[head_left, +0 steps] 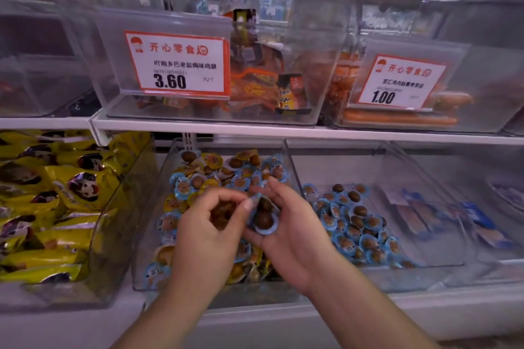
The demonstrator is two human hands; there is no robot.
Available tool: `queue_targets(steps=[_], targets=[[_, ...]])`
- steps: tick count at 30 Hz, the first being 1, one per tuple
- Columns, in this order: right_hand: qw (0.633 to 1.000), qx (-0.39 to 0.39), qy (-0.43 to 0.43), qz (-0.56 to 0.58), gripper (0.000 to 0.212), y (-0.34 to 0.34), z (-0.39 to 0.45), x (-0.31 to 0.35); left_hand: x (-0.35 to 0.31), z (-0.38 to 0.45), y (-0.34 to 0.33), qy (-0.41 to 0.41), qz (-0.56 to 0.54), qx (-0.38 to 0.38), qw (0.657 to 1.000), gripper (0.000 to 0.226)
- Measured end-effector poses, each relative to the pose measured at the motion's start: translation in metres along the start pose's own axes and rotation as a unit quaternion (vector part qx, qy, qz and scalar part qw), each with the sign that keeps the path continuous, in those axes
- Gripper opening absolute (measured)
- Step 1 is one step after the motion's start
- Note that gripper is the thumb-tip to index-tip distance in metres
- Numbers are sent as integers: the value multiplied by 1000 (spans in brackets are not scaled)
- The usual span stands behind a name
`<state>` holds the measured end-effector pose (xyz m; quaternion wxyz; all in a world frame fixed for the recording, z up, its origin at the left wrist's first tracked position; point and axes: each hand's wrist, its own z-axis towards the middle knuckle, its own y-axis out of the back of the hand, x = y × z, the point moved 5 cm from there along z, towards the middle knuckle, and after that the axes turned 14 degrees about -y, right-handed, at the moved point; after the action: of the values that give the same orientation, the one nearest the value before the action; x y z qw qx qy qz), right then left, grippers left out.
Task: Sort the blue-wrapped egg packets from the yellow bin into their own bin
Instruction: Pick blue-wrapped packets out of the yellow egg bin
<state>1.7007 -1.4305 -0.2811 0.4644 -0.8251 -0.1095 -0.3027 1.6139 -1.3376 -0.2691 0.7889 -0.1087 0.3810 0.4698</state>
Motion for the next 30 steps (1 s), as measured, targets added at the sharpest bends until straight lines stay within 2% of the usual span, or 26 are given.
queue_targets(steps=[2, 5, 8, 11, 13, 14, 17, 19, 21, 22, 24, 27, 30], targets=[[999, -8, 25, -35, 48, 0, -2, 5, -6, -2, -8, -25, 2, 48, 999, 12], [987, -83, 87, -109, 28, 12, -3, 17, -12, -4, -11, -52, -31, 91, 994, 10], [973, -115, 154, -129, 18, 23, -8, 42, -12, -7, -6, -44, -63, 82, 994, 19], [940, -191, 216, -182, 18, 49, -16, 81, -2, -4, 3, -40, -2, 77, 996, 13], [919, -260, 205, -216, 26, 77, -12, 98, 9, -3, 6, -28, 85, 133, 987, 11], [920, -279, 180, -207, 32, 91, -6, 101, 14, -3, 7, -23, 129, 172, 976, 12], [953, -254, 88, -140, 41, 112, 19, 101, 29, -7, 6, -26, 218, 292, 931, 32], [951, -256, 60, -164, 49, 116, 33, 104, 37, -10, 5, -14, 213, 363, 907, 42], [904, -324, 70, -270, 56, 120, 35, 109, 43, -12, 6, -3, 209, 413, 886, 44], [877, -355, 97, -309, 50, 119, 31, 111, 45, -11, 8, -4, 212, 421, 882, 45], [834, -380, 186, -353, 32, 115, 21, 113, 47, -8, 12, -1, 202, 397, 895, 41], [758, -350, 326, -444, 23, 83, 3, 107, 53, -5, 16, 27, 174, 347, 921, 36], [626, -271, 400, -612, 24, 31, -8, 81, 57, -3, 22, 14, 181, 280, 943, 40]])
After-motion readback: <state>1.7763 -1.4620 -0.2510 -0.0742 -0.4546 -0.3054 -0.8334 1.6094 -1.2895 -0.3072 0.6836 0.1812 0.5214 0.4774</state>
